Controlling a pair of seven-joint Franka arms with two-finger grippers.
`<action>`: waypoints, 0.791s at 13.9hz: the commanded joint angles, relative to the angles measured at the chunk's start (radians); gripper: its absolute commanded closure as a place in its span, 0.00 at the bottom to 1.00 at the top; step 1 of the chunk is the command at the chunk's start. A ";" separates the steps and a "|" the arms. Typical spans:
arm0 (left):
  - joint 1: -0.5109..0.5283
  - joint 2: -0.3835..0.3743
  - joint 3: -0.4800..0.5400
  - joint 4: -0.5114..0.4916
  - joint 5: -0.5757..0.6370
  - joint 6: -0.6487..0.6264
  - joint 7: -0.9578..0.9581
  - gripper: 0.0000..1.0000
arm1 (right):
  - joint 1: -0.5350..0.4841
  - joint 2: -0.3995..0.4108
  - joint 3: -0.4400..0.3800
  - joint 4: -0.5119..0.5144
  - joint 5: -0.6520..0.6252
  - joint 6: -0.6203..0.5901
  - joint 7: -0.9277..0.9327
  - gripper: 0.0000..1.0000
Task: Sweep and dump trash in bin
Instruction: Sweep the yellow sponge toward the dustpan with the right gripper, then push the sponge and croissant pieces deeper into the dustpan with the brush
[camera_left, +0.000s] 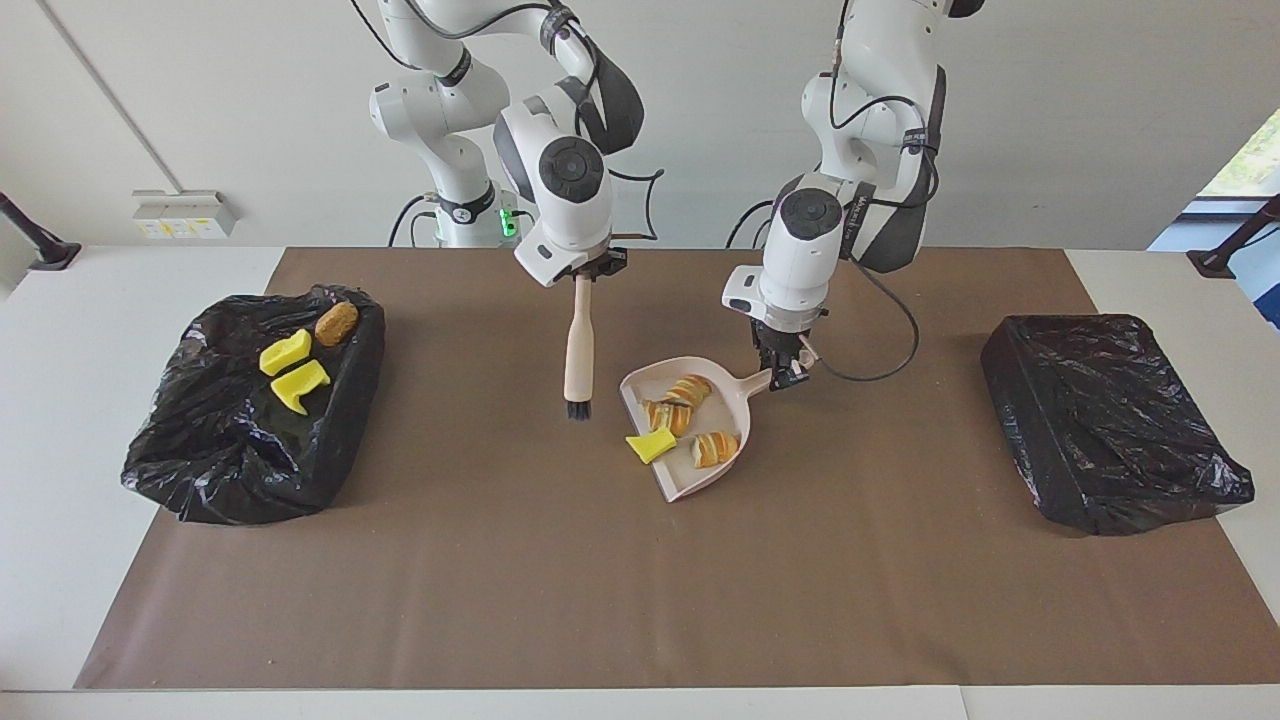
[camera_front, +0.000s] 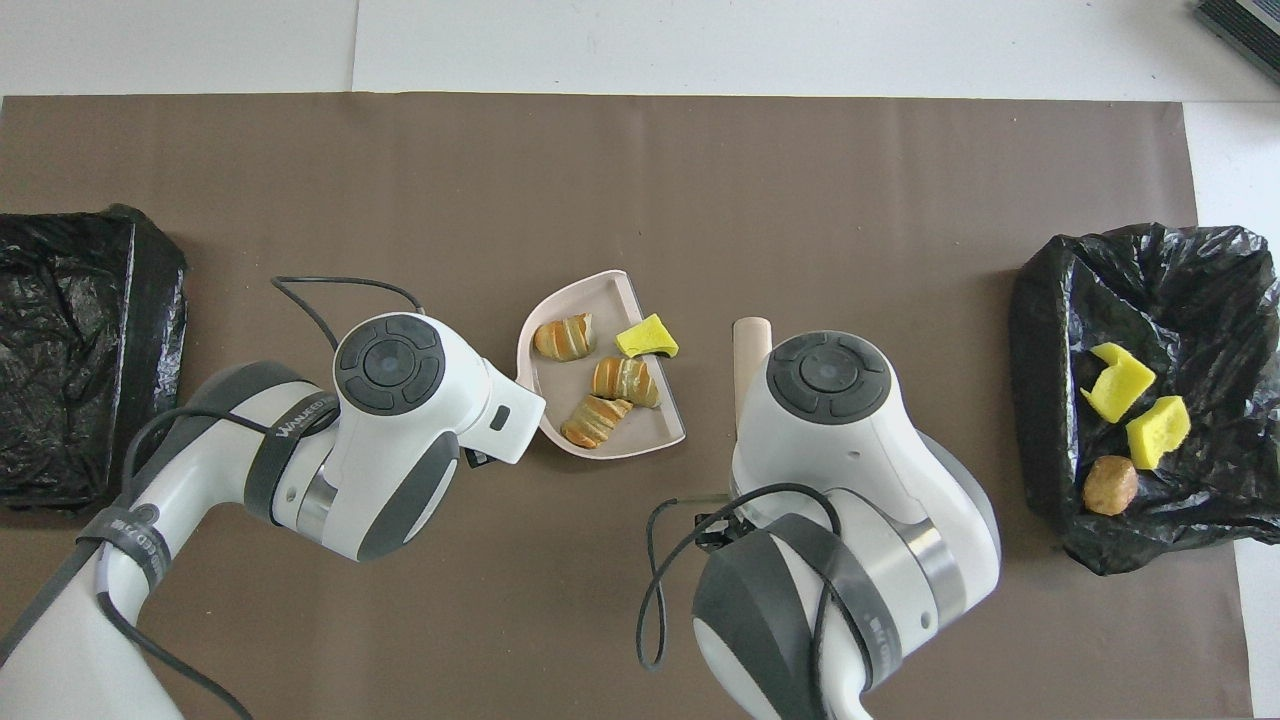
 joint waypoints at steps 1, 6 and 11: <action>0.022 -0.021 -0.005 -0.037 0.001 0.030 0.087 1.00 | -0.014 -0.054 0.000 -0.123 -0.007 0.118 -0.108 1.00; 0.056 -0.012 -0.003 -0.030 -0.109 0.044 0.269 1.00 | -0.085 0.143 0.005 -0.052 -0.116 0.234 -0.298 1.00; 0.051 -0.016 -0.003 -0.039 -0.110 0.038 0.263 1.00 | 0.013 0.199 0.006 -0.052 -0.016 0.258 -0.271 1.00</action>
